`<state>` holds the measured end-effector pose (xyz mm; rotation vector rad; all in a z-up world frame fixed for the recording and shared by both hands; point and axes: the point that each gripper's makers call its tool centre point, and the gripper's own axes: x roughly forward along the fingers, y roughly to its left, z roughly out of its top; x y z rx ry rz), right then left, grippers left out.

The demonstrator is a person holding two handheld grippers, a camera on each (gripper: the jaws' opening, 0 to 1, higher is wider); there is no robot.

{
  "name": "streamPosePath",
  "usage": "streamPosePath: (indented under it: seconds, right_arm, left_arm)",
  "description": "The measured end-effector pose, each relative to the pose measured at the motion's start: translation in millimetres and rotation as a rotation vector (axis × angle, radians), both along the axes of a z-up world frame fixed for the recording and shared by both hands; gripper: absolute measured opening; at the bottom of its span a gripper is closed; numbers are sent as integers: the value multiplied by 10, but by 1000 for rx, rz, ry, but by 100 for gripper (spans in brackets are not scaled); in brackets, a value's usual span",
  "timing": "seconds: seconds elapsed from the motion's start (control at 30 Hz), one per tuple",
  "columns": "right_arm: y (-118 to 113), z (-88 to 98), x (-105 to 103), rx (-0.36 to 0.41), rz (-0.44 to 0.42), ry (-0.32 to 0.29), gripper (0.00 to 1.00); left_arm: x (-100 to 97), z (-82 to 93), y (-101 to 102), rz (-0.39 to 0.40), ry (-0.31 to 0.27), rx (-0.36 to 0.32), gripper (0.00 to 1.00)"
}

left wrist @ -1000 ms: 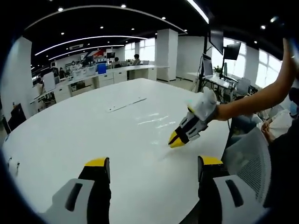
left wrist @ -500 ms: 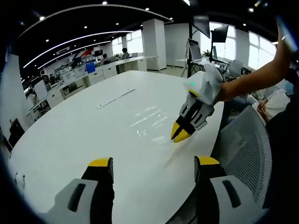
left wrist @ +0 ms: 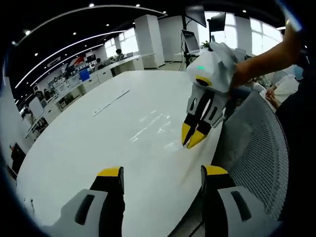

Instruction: Open the resealable bag by pulling the two sides of the seal apart until the entire bag opening is separated and visibly accessible.

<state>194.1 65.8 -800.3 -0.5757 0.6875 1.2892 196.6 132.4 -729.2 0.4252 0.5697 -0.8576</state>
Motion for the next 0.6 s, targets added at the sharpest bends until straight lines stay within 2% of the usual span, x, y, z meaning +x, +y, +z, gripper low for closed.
streamPosePath:
  seconds: [0.1, 0.2, 0.6]
  right_arm:
    - [28, 19, -58, 10, 0, 3, 0]
    - [61, 14, -113, 32, -10, 16, 0]
    - [102, 6, -339, 10, 8, 15, 0]
  left_arm:
    - [-60, -6, -88, -54, -17, -15, 54]
    - [-94, -71, -129, -70, -6, -12, 46]
    - [-213, -435, -238, -192, 6, 127, 41]
